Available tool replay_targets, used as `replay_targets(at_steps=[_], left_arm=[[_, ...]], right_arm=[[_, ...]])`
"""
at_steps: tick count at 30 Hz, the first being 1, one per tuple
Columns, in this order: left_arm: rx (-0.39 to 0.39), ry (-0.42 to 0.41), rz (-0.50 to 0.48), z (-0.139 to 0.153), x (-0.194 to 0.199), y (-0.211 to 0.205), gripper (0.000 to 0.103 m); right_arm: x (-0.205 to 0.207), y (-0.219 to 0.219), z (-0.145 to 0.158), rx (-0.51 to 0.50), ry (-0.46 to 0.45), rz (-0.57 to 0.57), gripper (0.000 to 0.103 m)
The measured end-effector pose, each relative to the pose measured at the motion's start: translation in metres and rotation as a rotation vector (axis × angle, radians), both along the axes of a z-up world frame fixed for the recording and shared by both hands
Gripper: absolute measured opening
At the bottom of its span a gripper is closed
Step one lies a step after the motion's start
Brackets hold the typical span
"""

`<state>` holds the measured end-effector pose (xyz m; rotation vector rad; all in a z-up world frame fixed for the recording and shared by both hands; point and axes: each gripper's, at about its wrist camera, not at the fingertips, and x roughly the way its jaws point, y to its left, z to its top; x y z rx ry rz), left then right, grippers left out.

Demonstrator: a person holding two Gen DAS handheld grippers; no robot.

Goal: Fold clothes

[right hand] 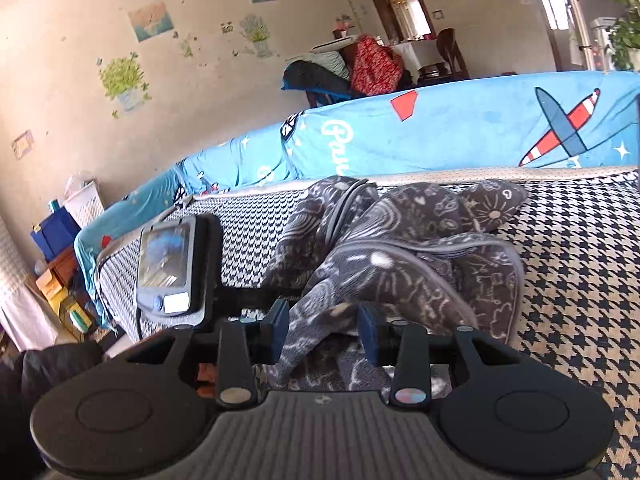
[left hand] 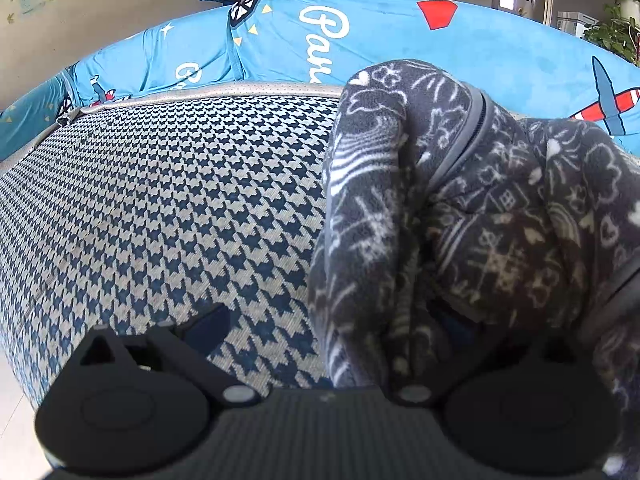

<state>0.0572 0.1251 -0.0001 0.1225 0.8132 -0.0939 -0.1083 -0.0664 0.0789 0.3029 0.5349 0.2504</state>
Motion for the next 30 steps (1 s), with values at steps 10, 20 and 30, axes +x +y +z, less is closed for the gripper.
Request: replay_targets(at_steps=[10, 20, 30], left_arm=[[0.039, -0.022, 0.003, -0.003, -0.029, 0.001, 0.103], [0.044, -0.023, 0.008, 0.001, -0.054, 0.001, 0.103], [0.033, -0.001, 0.003, 0.006, -0.076, 0.008, 0.103]], right_arm=[[0.01, -0.042, -0.017, 0.202, 0.155, -0.226, 0.075], [0.033, -0.041, -0.04, 0.38, 0.247, -0.185, 0.091], [0.052, -0.009, -0.046, 0.234, 0.233, -0.162, 0.083]])
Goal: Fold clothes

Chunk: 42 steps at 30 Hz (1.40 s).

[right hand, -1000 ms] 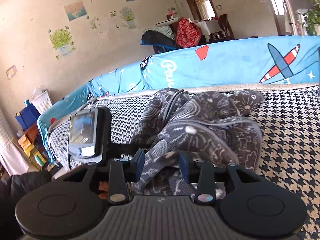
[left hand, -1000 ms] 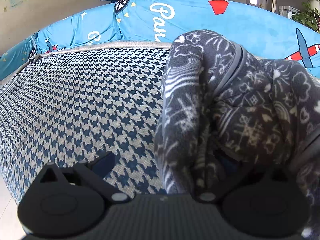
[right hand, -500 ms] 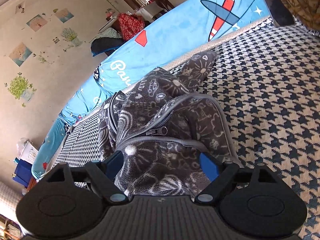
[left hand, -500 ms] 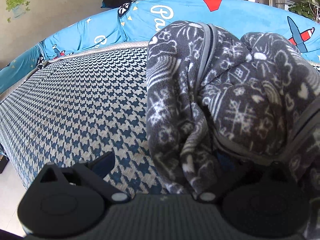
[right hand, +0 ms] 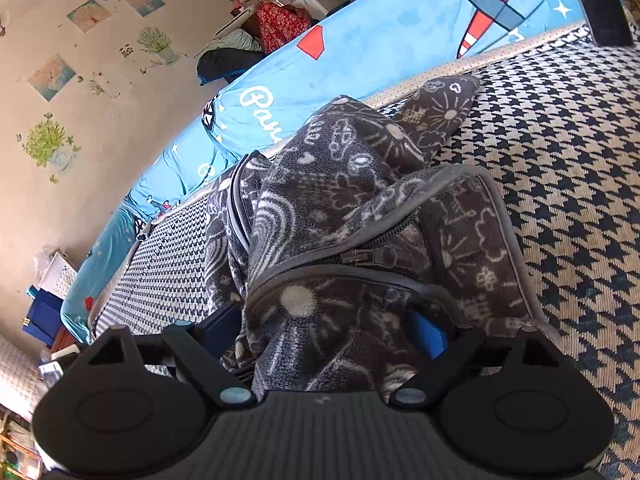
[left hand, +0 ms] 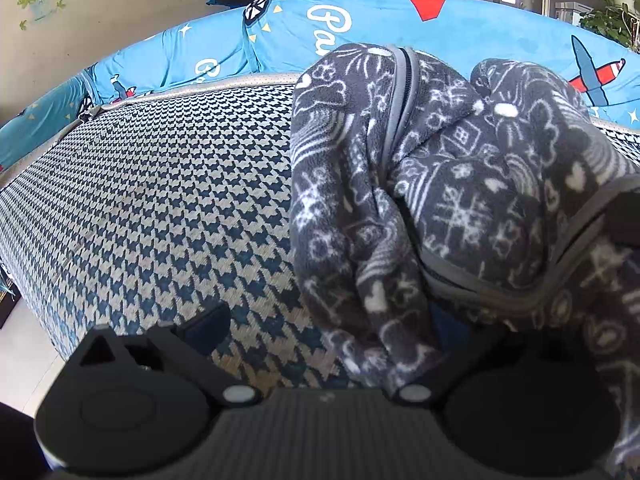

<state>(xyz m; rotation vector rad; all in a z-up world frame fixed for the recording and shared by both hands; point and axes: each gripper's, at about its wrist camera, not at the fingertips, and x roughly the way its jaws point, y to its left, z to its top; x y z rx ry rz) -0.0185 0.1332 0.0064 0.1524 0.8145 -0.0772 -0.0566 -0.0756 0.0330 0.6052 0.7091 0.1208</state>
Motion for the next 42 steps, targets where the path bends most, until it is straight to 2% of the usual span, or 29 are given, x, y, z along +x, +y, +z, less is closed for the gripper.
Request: replay_targets(at_steps=[1, 6, 9, 12, 20, 28, 32, 37, 42], left_arm=[[0.005, -0.003, -0.001, 0.001, -0.002, -0.001, 0.103], [-0.002, 0.007, 0.003, 0.004, -0.007, 0.001, 0.103], [-0.032, 0.025, 0.005, 0.008, -0.01, 0.003, 0.103], [-0.035, 0.027, -0.004, 0.011, -0.017, 0.002, 0.103], [-0.058, 0.047, -0.042, 0.019, -0.03, 0.0, 0.103], [-0.076, 0.045, -0.12, 0.026, -0.045, -0.021, 0.103], [-0.091, 0.057, -0.172, 0.028, -0.042, -0.029, 0.103], [-0.067, 0.058, -0.252, 0.027, -0.053, -0.043, 0.103], [-0.07, 0.031, -0.254, 0.035, -0.057, -0.042, 0.103]], right_arm=[[0.0, 0.001, 0.001, -0.01, -0.011, 0.001, 0.081], [-0.002, 0.005, 0.006, -0.055, -0.043, -0.014, 0.047], [-0.004, 0.005, 0.008, -0.082, -0.054, -0.031, 0.034], [-0.007, 0.006, 0.012, -0.108, -0.067, -0.043, 0.029], [-0.014, 0.005, 0.022, -0.126, -0.098, -0.067, 0.024], [-0.027, -0.008, 0.034, -0.118, -0.13, -0.153, 0.023], [-0.032, -0.016, 0.04, -0.155, -0.138, -0.218, 0.023], [-0.041, -0.025, 0.051, -0.225, -0.17, -0.292, 0.023], [-0.041, -0.041, 0.045, -0.186, -0.084, -0.355, 0.026]])
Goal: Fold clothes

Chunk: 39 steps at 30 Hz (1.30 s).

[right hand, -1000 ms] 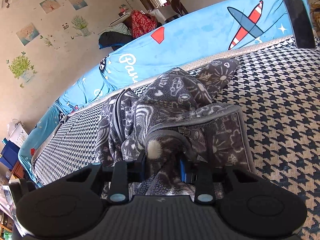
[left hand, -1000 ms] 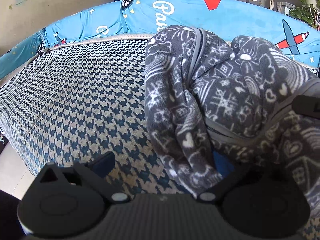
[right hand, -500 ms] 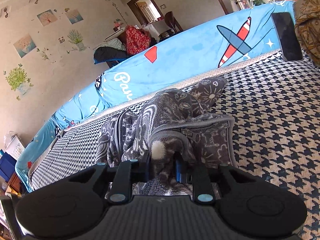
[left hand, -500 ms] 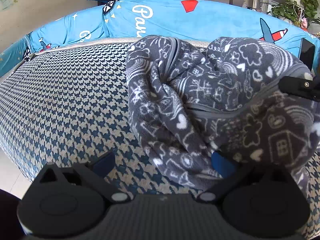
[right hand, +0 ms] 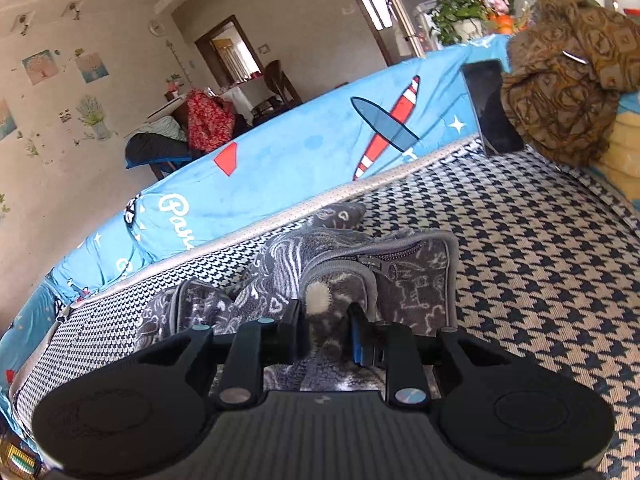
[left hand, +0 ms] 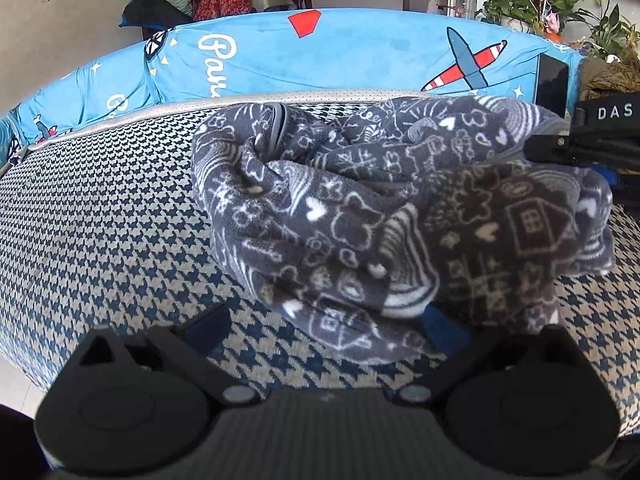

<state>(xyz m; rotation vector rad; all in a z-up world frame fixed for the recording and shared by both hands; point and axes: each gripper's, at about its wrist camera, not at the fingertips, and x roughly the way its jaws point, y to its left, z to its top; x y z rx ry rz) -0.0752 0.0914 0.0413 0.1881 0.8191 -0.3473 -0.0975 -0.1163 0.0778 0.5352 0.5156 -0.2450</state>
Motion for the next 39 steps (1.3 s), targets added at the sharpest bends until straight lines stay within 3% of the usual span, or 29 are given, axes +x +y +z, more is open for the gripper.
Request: replay_targets(at_steps=[8, 15, 20, 29, 39], left_arm=[[-0.056, -0.066, 0.027, 0.028, 0.0, 0.008, 0.103], [-0.108, -0.147, 0.039, 0.065, 0.003, 0.01, 0.103], [-0.095, -0.173, 0.051, 0.077, 0.018, 0.007, 0.103], [-0.047, -0.181, 0.083, 0.072, 0.059, 0.0, 0.103], [0.039, -0.159, 0.063, 0.047, 0.108, -0.032, 0.103]], right_arm=[[-0.014, -0.017, 0.008, -0.028, -0.027, -0.112, 0.055], [-0.012, -0.024, 0.004, 0.031, -0.008, -0.093, 0.058], [-0.005, -0.015, 0.0, 0.033, 0.017, -0.035, 0.066], [0.005, -0.006, -0.009, 0.063, 0.066, 0.031, 0.074], [0.01, -0.007, -0.014, 0.09, 0.087, 0.051, 0.082]])
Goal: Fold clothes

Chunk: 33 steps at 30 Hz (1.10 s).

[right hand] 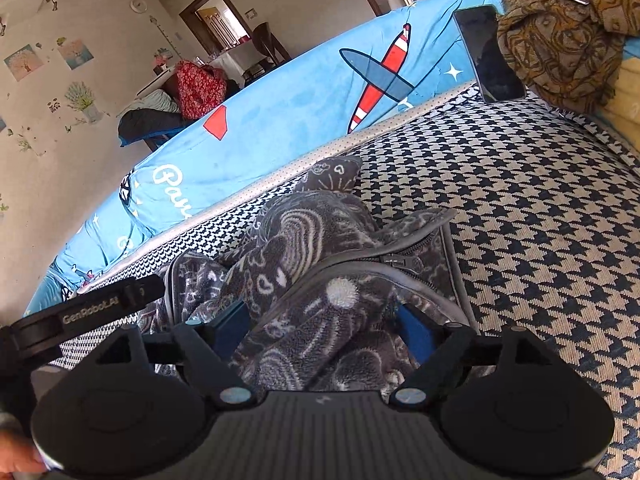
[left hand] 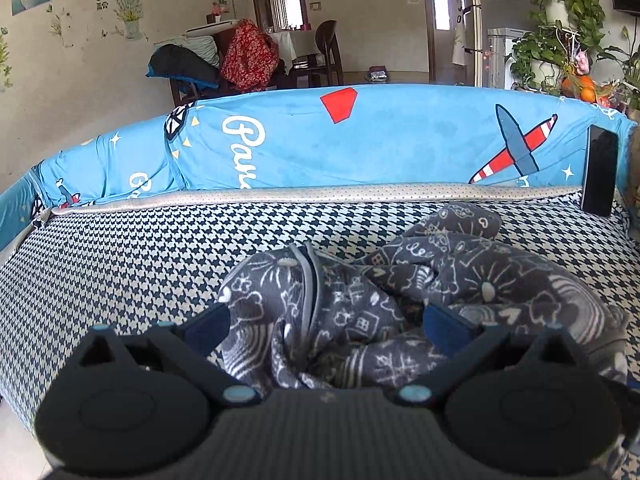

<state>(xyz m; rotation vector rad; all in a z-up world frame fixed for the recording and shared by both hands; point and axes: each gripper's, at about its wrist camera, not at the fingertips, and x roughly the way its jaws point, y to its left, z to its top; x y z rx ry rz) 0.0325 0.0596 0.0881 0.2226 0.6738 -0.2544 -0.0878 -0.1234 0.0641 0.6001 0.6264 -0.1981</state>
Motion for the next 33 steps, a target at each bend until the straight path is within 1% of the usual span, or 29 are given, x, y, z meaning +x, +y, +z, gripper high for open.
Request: replay_targets(at_steps=[3, 6, 9, 10, 13, 17, 22, 26, 28, 30, 31, 33], left_arm=[[0.027, 0.045, 0.008, -0.017, 0.016, -0.009, 0.103], [0.067, 0.084, 0.014, -0.041, 0.03, -0.018, 0.103], [0.089, 0.121, 0.012, -0.064, 0.038, -0.022, 0.103], [0.095, 0.128, 0.009, -0.071, 0.039, -0.023, 0.103], [0.123, 0.096, -0.004, -0.084, 0.034, -0.026, 0.103], [0.152, 0.078, -0.021, -0.089, 0.028, -0.028, 0.103], [0.111, 0.095, -0.008, -0.085, 0.025, -0.017, 0.103], [0.085, 0.096, 0.009, -0.082, 0.019, -0.008, 0.103], [0.076, 0.096, 0.021, -0.081, 0.016, -0.003, 0.103], [0.066, 0.1, 0.037, -0.08, 0.012, 0.001, 0.103], [0.06, 0.103, 0.047, -0.079, 0.01, 0.004, 0.103], [0.056, 0.106, 0.061, -0.077, 0.005, 0.009, 0.103]], right_arm=[[0.001, 0.002, 0.0, -0.013, 0.008, 0.012, 0.083], [0.003, 0.003, -0.001, -0.013, 0.014, 0.017, 0.085], [0.005, 0.004, -0.002, -0.018, 0.023, 0.028, 0.087], [0.006, 0.005, -0.003, -0.023, 0.031, 0.033, 0.088], [0.011, 0.008, -0.007, -0.039, 0.069, 0.044, 0.089], [0.016, 0.009, -0.012, -0.04, 0.11, 0.041, 0.089], [0.019, 0.01, -0.018, -0.04, 0.137, 0.04, 0.09], [0.021, 0.009, -0.021, -0.028, 0.138, 0.037, 0.089], [0.022, 0.009, -0.021, -0.027, 0.128, 0.043, 0.083], [0.022, 0.01, -0.021, -0.023, 0.113, 0.052, 0.07], [0.022, 0.01, -0.02, -0.021, 0.104, 0.058, 0.067], [0.022, 0.01, -0.02, -0.016, 0.09, 0.063, 0.056]])
